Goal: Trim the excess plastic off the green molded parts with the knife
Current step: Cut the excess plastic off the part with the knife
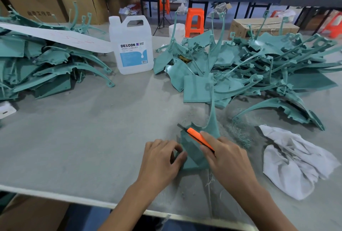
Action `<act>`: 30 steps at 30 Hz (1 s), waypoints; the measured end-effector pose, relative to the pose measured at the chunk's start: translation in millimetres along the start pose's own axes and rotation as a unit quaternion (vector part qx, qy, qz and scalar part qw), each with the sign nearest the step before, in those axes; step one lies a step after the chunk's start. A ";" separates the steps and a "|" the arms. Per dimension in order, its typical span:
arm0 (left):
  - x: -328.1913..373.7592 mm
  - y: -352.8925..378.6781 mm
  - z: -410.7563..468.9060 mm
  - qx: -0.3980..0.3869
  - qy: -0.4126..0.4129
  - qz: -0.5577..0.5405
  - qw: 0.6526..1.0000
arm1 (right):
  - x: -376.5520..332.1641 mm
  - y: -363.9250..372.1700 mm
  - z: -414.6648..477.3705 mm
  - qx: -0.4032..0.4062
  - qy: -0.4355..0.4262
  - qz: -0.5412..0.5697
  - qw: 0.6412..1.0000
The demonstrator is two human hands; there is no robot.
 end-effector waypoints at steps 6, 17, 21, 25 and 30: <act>-7.8 2.3 2.9 -0.015 -0.036 -0.028 0.999 | 5.0 -4.9 -2.1 0.011 -0.001 0.026 1.000; -11.6 12.4 -1.7 -0.084 -0.208 -0.128 0.966 | 77.6 -14.2 -53.9 0.195 0.164 0.243 0.936; -25.2 -2.7 -3.5 -0.016 -0.316 -0.377 0.870 | 87.8 -14.3 -74.0 0.227 0.182 0.273 0.917; -38.4 -56.6 1.2 0.130 -0.289 -0.447 0.836 | 91.9 -16.9 -80.3 0.234 0.185 0.276 0.914; -49.7 -113.4 -1.9 0.248 -0.222 -0.427 0.840 | 84.3 -15.3 -80.4 0.216 0.168 0.285 0.919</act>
Point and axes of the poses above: each hand's wrist, its own z-axis towards the middle knuckle, its own y-axis out of the palm, x = y × z, the point moved 10 cm from there along z, towards the middle knuckle, and after that the axes turned 2 degrees about -y, right-handed, at the moved point
